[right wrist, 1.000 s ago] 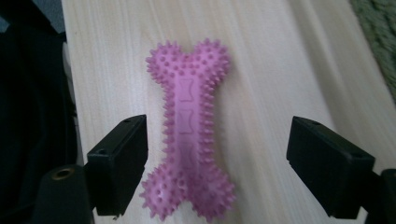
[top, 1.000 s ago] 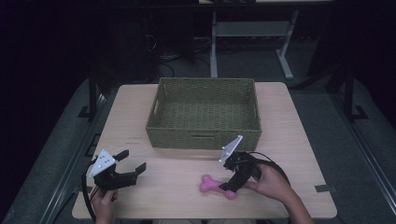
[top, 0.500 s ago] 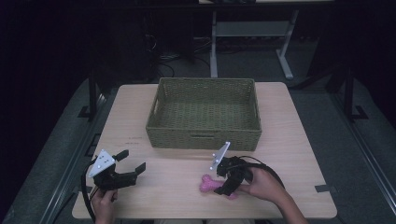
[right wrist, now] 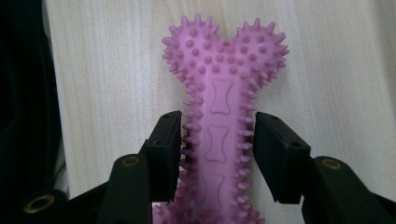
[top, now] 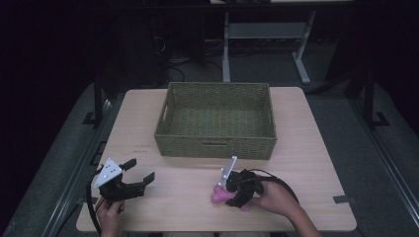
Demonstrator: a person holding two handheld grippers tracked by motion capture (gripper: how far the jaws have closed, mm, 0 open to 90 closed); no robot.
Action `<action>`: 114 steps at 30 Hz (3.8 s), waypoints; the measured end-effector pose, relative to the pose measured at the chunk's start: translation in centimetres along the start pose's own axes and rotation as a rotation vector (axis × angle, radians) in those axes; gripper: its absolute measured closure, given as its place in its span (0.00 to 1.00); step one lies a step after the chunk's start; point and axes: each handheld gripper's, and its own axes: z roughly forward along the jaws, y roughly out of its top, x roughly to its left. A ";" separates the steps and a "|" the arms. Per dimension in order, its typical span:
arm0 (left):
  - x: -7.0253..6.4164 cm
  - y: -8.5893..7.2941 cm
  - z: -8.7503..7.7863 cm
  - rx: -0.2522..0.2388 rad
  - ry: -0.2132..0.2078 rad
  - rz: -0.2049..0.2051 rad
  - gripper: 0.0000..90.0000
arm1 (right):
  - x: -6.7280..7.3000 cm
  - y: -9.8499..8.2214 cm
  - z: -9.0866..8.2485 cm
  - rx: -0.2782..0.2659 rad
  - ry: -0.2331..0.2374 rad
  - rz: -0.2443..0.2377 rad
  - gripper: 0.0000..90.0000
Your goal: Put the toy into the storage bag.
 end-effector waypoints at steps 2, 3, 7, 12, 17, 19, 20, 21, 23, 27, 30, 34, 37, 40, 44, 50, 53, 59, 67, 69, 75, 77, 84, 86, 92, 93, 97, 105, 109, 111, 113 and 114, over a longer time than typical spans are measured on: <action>0.0 0.0 0.0 -0.001 0.000 0.001 0.15 | 0.0 0.0 0.0 0.004 0.000 0.001 0.58; 0.0 0.0 0.0 -0.001 0.000 0.003 0.15 | 0.2 0.1 0.2 0.007 -0.004 -0.007 0.60; 0.0 0.0 0.0 0.005 -0.002 0.009 0.15 | 0.4 0.1 0.2 0.007 -0.017 -0.024 0.61; 0.0 0.0 0.1 0.002 -0.002 0.005 0.15 | 0.5 0.1 0.0 0.008 -0.019 -0.031 0.64; -0.1 0.0 0.1 0.002 -0.002 0.004 0.15 | 0.1 0.1 -0.2 -0.001 -0.001 -0.030 0.64; 0.0 0.0 0.0 0.003 -0.001 0.006 0.15 | -0.1 0.1 -0.5 -0.008 0.010 -0.031 0.65; 0.0 0.0 0.0 0.004 -0.001 0.007 0.15 | -0.2 0.1 -0.7 -0.009 0.013 -0.032 0.65; 0.0 0.0 0.1 0.002 -0.001 0.004 0.15 | -0.2 0.1 -0.7 -0.009 0.013 -0.032 0.65; -0.1 0.0 0.1 0.004 -0.002 0.007 0.15 | -0.5 0.1 -1.2 -0.024 0.017 -0.028 0.65; 0.0 0.0 0.0 0.007 -0.001 0.008 0.15 | -1.1 0.0 -2.0 -0.046 0.031 -0.021 0.65; 0.0 0.0 0.0 0.005 0.000 0.006 0.15 | -1.6 0.1 -2.8 -0.056 0.039 -0.020 0.65; 0.0 0.0 0.1 0.003 0.001 0.002 0.15 | -2.0 0.2 -3.6 -0.066 0.038 -0.019 0.65; 0.0 0.0 0.1 0.002 0.000 0.003 0.15 | -2.2 0.3 -3.9 -0.073 0.040 -0.019 0.65; -0.1 0.0 0.1 0.004 -0.001 0.009 0.15 | -2.5 0.7 -4.7 -0.070 0.035 -0.026 0.65; 0.0 0.0 0.0 0.003 0.000 0.003 0.15 | -2.8 0.9 -5.3 -0.084 0.038 -0.032 0.65; 0.0 0.0 0.1 0.004 0.000 0.005 0.15 | -3.4 1.6 -6.6 -0.091 0.036 -0.037 0.65; 0.0 0.0 0.0 0.002 0.000 0.000 0.15 | -3.8 1.8 -7.1 -0.097 0.041 -0.034 0.65; 0.0 0.0 0.0 0.003 0.000 0.004 0.15 | -4.6 2.6 -8.4 -0.101 0.037 -0.039 0.65; 0.0 0.0 0.0 0.003 0.003 0.004 0.15 | -5.4 3.7 -9.8 -0.095 0.024 -0.048 0.65; 0.0 0.0 0.0 0.002 0.002 0.001 0.15 | -5.7 4.0 -10.2 -0.096 0.021 -0.047 0.65; 0.0 0.0 0.1 0.005 0.000 0.011 0.15 | -6.8 4.5 -11.0 -0.097 0.032 -0.040 0.65; 0.0 0.0 0.1 0.004 -0.001 0.006 0.15 | -7.2 4.7 -11.4 -0.101 0.032 -0.035 0.65; 0.0 0.0 0.1 0.005 -0.001 0.007 0.15 | -8.5 5.4 -12.3 -0.112 0.031 -0.027 0.65; -0.1 0.0 0.1 0.004 0.000 0.006 0.15 | -9.0 5.5 -12.6 -0.113 0.032 -0.021 0.65; -0.2 0.0 0.1 0.008 0.000 0.014 0.15 | -10.3 5.9 -13.1 -0.114 0.035 -0.002 0.65; -0.2 0.0 0.1 0.009 0.001 0.017 0.15 | -10.4 5.9 -13.2 -0.115 0.036 0.000 0.65; -0.2 0.0 0.1 0.008 0.001 0.013 0.15 | -11.1 6.0 -13.3 -0.121 0.041 0.009 0.65; -0.1 0.0 0.1 0.007 0.000 0.011 0.15 | -12.7 6.3 -13.5 -0.115 0.039 0.033 0.65; -0.2 0.0 0.1 0.008 -0.002 0.015 0.15 | -13.4 6.6 -13.6 -0.110 0.031 0.041 0.65; -0.1 0.0 0.1 0.007 -0.002 0.012 0.15 | -13.8 6.8 -13.5 -0.107 0.033 0.045 0.65; -0.1 0.1 0.1 0.008 -0.002 0.011 0.15 | -14.2 6.9 -13.5 -0.106 0.033 0.049 0.65; -0.1 0.0 0.1 0.005 -0.002 0.011 0.15 | -14.4 6.9 -13.5 -0.105 0.033 0.052 0.64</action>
